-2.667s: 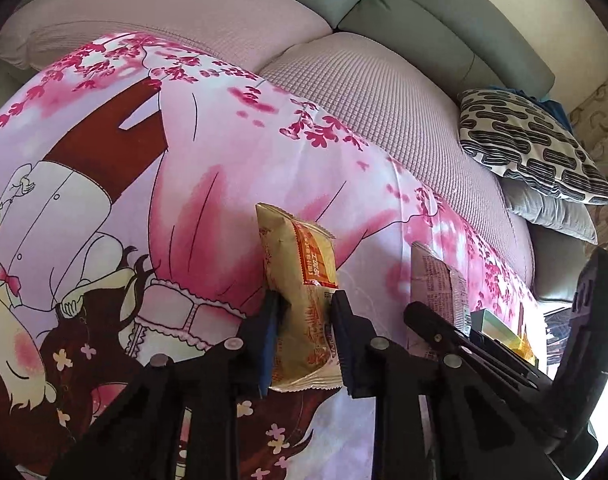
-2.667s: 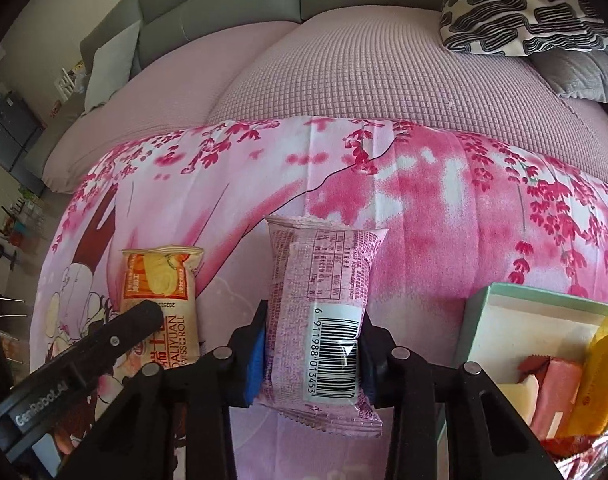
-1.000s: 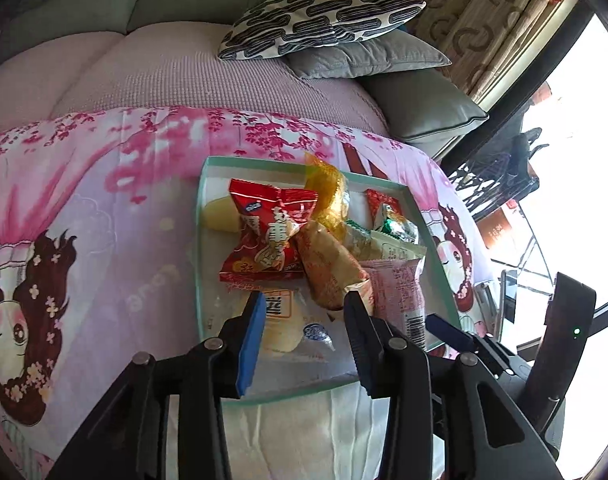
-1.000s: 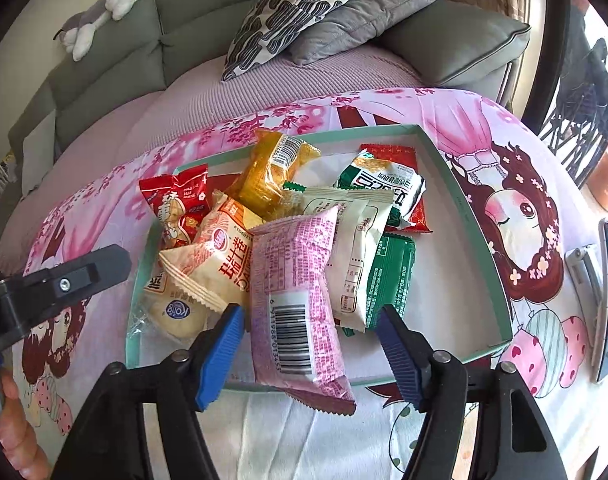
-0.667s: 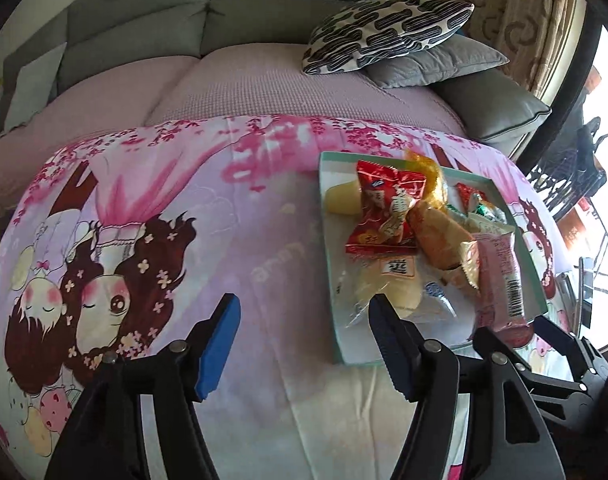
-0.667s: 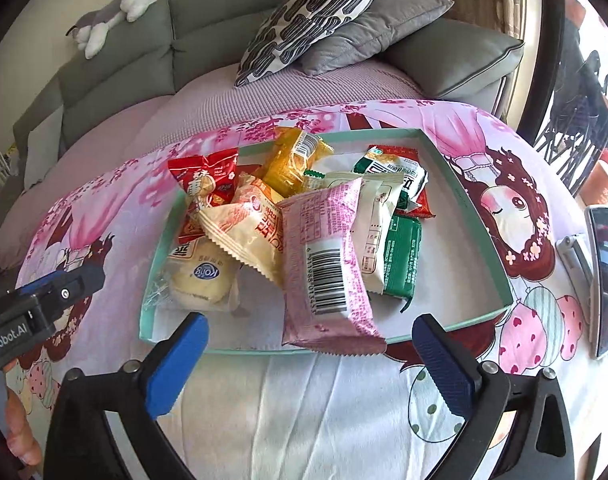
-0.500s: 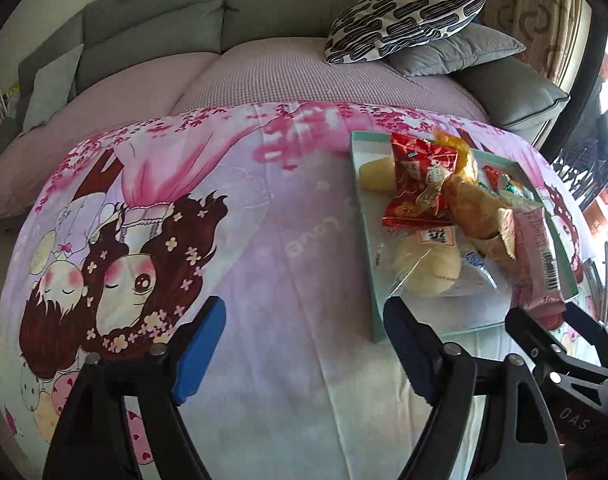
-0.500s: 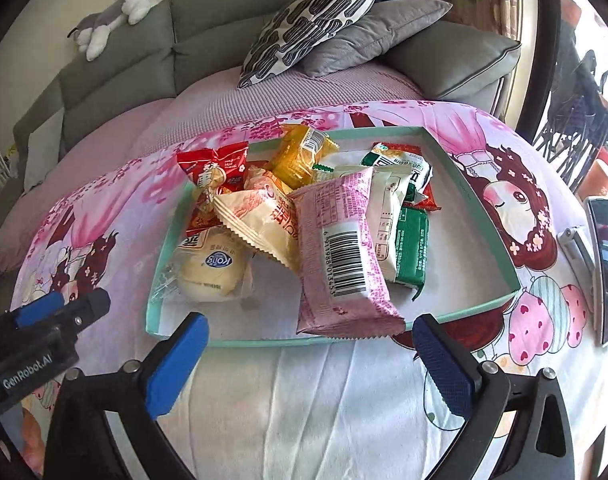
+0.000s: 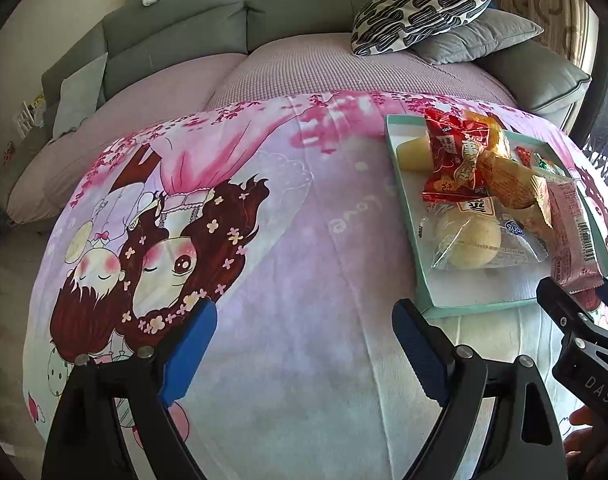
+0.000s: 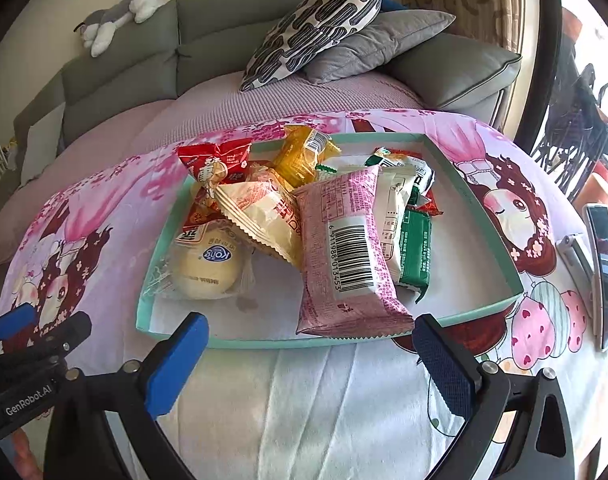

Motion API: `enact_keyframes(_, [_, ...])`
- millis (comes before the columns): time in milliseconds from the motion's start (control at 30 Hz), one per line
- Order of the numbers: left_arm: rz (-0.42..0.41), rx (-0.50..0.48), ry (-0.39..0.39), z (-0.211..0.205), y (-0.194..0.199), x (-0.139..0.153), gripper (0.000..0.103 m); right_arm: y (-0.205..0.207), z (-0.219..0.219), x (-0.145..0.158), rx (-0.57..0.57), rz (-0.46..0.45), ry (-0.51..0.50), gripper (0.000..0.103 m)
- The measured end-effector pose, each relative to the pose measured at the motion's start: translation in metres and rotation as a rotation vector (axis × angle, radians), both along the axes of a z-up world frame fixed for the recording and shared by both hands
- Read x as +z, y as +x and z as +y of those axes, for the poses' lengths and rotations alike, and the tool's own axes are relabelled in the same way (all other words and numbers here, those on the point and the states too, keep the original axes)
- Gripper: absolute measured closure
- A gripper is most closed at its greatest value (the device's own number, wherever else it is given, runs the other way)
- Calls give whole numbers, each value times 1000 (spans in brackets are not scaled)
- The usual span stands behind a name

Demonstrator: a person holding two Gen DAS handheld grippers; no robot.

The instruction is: Organize snacks

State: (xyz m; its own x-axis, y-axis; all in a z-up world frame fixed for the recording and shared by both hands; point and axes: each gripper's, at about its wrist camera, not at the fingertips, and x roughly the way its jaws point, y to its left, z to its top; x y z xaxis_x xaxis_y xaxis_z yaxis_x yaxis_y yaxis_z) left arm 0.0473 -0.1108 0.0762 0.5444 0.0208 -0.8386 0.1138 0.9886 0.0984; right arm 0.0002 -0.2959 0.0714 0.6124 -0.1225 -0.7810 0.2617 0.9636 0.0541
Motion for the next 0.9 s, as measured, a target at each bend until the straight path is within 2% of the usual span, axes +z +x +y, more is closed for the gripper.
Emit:
enact_keyframes(67, [12, 15, -8, 2, 1, -1, 13, -1, 0, -2, 4, -2, -9, 0])
enact_keyframes(433, [49, 66, 94, -2, 2, -14, 13, -6, -2, -10, 18, -2, 2, 0])
enact_keyframes(667, [98, 49, 79, -5, 3, -22, 13, -10, -10, -8, 0, -4, 6, 0])
enact_keyframes(900, [107, 47, 60, -5, 4, -22, 13, -12, -14, -3, -13, -12, 1, 0])
